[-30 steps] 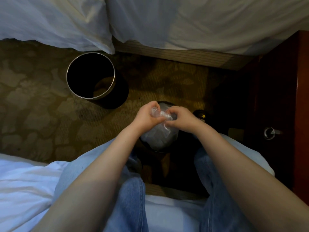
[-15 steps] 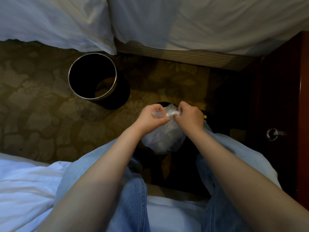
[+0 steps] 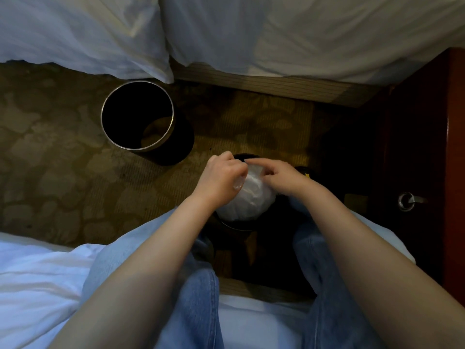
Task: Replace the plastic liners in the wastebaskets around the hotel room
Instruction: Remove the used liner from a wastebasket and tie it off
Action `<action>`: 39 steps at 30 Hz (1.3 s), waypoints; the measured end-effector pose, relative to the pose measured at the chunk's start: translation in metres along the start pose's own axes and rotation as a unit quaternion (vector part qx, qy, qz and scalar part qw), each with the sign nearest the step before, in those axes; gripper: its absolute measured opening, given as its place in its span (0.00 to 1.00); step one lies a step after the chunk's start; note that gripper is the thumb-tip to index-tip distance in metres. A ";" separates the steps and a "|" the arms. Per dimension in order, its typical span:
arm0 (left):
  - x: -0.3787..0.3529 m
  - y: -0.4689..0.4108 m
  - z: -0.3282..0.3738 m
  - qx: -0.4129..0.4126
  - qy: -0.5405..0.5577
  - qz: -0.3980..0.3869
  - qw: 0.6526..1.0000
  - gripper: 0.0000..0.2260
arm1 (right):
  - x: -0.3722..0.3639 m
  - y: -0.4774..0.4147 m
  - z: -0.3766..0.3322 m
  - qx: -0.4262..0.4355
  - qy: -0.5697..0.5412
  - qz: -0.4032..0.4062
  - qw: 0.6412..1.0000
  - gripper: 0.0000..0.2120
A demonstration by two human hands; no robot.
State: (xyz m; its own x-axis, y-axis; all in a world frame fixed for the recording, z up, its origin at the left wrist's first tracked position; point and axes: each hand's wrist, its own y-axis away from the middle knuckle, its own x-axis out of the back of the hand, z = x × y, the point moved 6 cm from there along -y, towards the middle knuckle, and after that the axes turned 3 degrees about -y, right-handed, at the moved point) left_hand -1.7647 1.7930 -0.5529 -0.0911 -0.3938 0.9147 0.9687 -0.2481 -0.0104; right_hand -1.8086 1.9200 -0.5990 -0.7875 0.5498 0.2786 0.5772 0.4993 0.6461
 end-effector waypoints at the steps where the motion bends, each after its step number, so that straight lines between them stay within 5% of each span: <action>1: -0.001 0.000 0.001 -0.009 0.001 -0.004 1.000 0.09 | -0.004 0.002 0.000 -0.008 0.015 -0.026 1.000 0.23; 6: -0.007 0.003 -0.002 0.022 0.058 -0.027 0.998 0.04 | -0.006 0.001 -0.006 0.038 0.186 0.035 0.981 0.03; 12: -0.011 0.007 -0.018 0.099 0.095 -0.031 0.990 0.02 | 0.000 0.009 -0.029 0.224 0.280 0.150 0.921 0.04; 21: -0.011 0.014 -0.033 0.176 0.102 -0.052 0.978 0.02 | 0.003 0.009 -0.019 0.241 0.342 0.213 0.883 0.07; 31: -0.015 0.021 -0.048 0.236 0.106 -0.057 0.964 0.08 | 0.015 0.008 0.000 0.130 0.335 0.233 0.904 0.12; 35: -0.022 0.025 -0.050 0.263 0.130 -0.075 0.953 0.07 | 0.013 0.007 0.005 0.067 0.261 0.202 0.942 0.10; 39: -0.041 0.027 -0.043 0.339 0.309 -0.116 0.881 0.06 | 0.006 0.006 0.000 0.048 0.083 0.159 0.983 0.03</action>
State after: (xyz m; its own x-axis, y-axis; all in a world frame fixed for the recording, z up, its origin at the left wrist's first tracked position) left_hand -1.7446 1.7645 -0.6082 -0.2102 -0.8613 0.4626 0.8036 0.1173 0.5835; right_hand -1.8096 1.9265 -0.5937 -0.5840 0.5750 0.5730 0.8111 0.3853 0.4400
